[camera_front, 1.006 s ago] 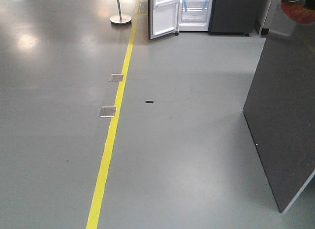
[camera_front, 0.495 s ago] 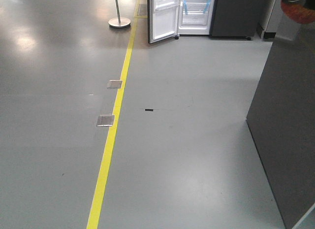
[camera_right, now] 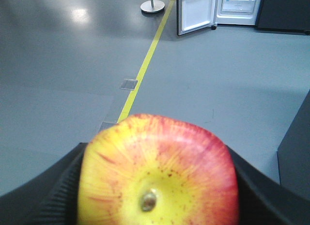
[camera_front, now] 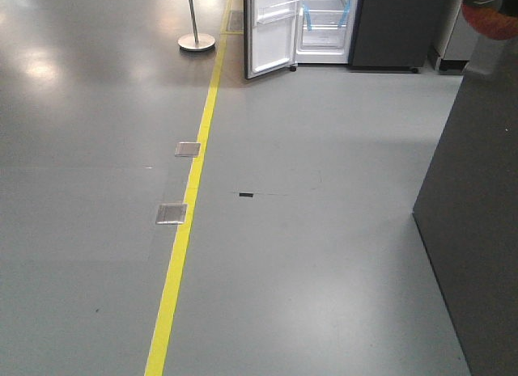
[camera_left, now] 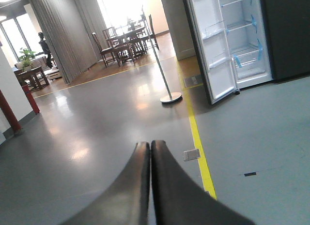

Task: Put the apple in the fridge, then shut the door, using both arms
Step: 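Drive toward the open white refrigerator, keeping the apple held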

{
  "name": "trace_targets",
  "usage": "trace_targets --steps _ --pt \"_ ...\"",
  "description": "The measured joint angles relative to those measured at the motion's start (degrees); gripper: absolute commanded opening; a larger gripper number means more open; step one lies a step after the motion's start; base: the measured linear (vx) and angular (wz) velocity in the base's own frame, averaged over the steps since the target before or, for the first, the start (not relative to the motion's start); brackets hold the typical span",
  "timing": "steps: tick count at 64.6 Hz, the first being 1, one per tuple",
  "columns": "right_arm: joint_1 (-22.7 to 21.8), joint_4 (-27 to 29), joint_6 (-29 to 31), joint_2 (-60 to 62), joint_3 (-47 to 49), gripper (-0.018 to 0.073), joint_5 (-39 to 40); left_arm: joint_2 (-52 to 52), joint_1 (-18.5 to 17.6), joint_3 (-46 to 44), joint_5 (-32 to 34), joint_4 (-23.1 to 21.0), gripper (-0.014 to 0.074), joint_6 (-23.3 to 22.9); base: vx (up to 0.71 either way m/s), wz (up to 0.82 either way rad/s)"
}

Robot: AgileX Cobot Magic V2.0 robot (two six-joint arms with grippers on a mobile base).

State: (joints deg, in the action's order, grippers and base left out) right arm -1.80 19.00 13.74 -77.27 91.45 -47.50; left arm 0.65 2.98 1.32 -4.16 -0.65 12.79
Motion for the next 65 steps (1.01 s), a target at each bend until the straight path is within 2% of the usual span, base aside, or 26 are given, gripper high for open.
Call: trace_targets --steps 65 --pt "0.0 0.0 0.0 0.0 0.0 0.0036 0.0 0.0 0.0 0.0 0.0 0.0 -0.0006 0.0 0.21 -0.01"
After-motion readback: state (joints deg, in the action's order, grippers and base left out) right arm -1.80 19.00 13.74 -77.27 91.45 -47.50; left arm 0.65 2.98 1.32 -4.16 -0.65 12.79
